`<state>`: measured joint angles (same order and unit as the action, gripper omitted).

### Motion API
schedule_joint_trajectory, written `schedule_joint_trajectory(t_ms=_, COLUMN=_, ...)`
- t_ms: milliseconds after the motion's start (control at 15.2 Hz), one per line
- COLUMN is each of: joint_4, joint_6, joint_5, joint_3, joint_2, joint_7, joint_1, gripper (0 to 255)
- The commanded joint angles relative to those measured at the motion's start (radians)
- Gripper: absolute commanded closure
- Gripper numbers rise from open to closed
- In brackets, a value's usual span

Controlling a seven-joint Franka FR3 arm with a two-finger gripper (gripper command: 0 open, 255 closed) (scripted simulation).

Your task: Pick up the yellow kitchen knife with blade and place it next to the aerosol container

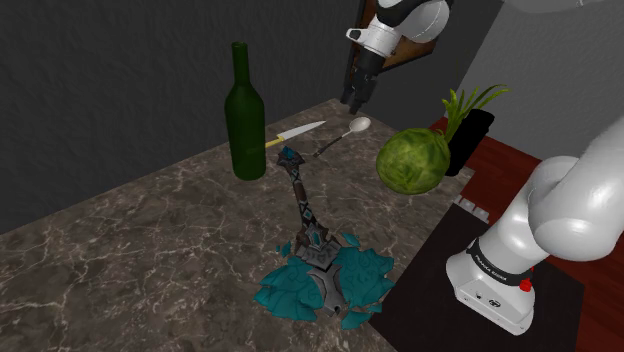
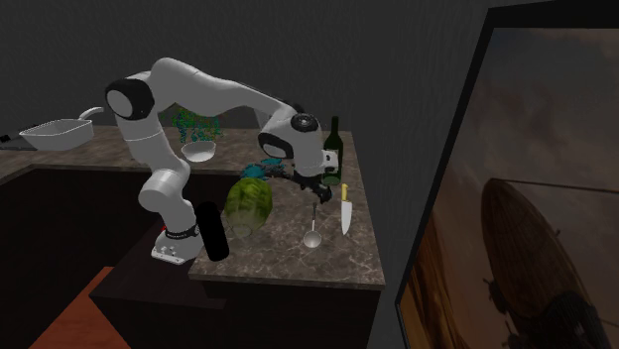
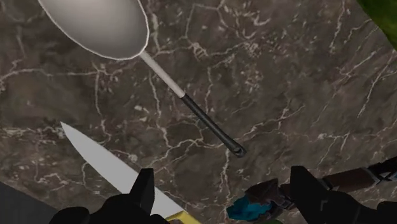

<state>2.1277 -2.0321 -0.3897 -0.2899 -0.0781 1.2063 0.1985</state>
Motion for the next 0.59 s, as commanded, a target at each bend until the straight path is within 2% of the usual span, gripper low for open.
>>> schedule_joint_trajectory(t_ms=0, joint_4=-0.064, joint_6=0.002, joint_5=-0.057, joint_3=-0.003, joint_2=0.089, joint_7=0.102, joint_1=0.011, gripper=0)
schedule_joint_trajectory(t_ms=264, joint_4=-0.210, joint_6=0.033, joint_5=-0.153, joint_3=0.016, joint_2=0.259, joint_7=0.275, joint_1=0.006, gripper=0)
schedule_joint_trajectory(t_ms=528, joint_4=-0.376, joint_6=0.081, joint_5=-0.220, joint_3=0.056, joint_2=0.421, joint_7=0.411, joint_1=-0.012, gripper=0)
